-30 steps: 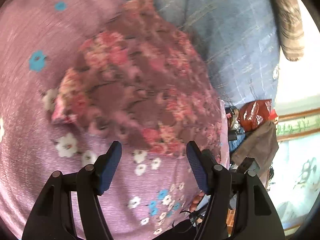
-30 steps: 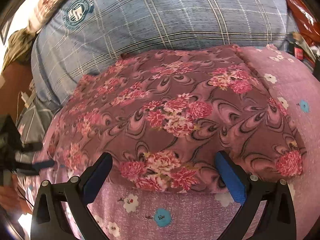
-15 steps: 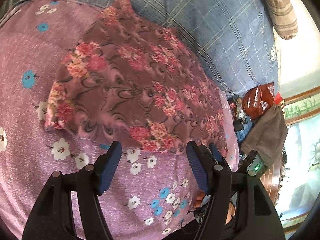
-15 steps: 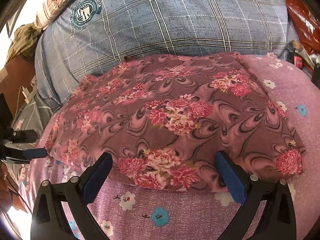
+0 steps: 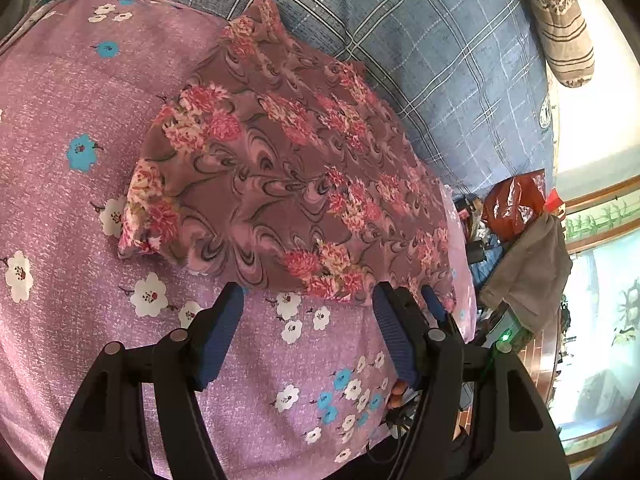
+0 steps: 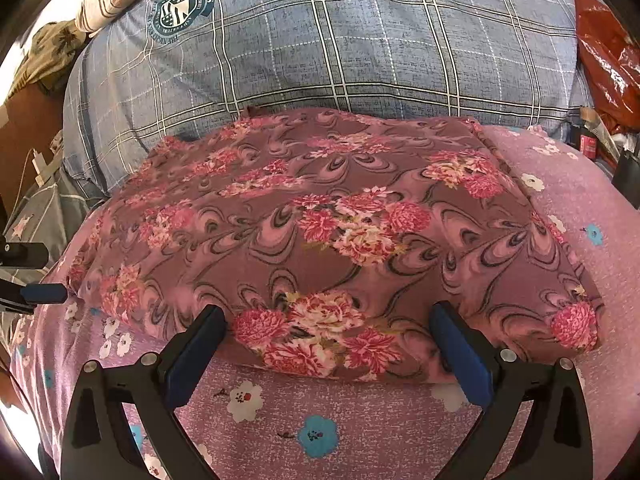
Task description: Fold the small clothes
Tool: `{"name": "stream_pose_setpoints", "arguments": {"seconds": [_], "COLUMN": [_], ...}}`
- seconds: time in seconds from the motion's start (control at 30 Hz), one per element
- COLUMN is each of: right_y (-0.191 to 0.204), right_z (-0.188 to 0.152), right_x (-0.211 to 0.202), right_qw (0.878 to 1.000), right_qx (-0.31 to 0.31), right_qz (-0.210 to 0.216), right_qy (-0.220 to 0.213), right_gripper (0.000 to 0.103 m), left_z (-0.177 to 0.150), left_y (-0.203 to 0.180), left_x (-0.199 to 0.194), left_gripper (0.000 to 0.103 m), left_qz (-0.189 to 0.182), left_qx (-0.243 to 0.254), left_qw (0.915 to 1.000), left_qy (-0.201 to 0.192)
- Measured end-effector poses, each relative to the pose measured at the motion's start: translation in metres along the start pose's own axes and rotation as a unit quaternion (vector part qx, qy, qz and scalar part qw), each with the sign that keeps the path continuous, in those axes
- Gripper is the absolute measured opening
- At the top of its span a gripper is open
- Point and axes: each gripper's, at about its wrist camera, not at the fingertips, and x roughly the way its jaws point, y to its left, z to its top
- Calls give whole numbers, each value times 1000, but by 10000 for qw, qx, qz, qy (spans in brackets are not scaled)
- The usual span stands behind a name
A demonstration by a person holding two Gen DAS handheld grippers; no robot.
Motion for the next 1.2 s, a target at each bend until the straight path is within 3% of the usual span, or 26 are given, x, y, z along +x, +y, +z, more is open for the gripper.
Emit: {"name": "stream_pose_setpoints", "arguments": {"seconds": [1.2], "right_y": [-7], "right_z": [-1], "right_x": [-4], "right_qw": [9995], "right_qx": [159], "right_qz": [241], "right_qy": [-135], "right_gripper": [103], "left_z": [2], "left_y": [-5], "left_x": [20], "left_gripper": [66], "left_qz": [109], "left_qx": [50], "left_qw": [9996], "left_qy": [270]}}
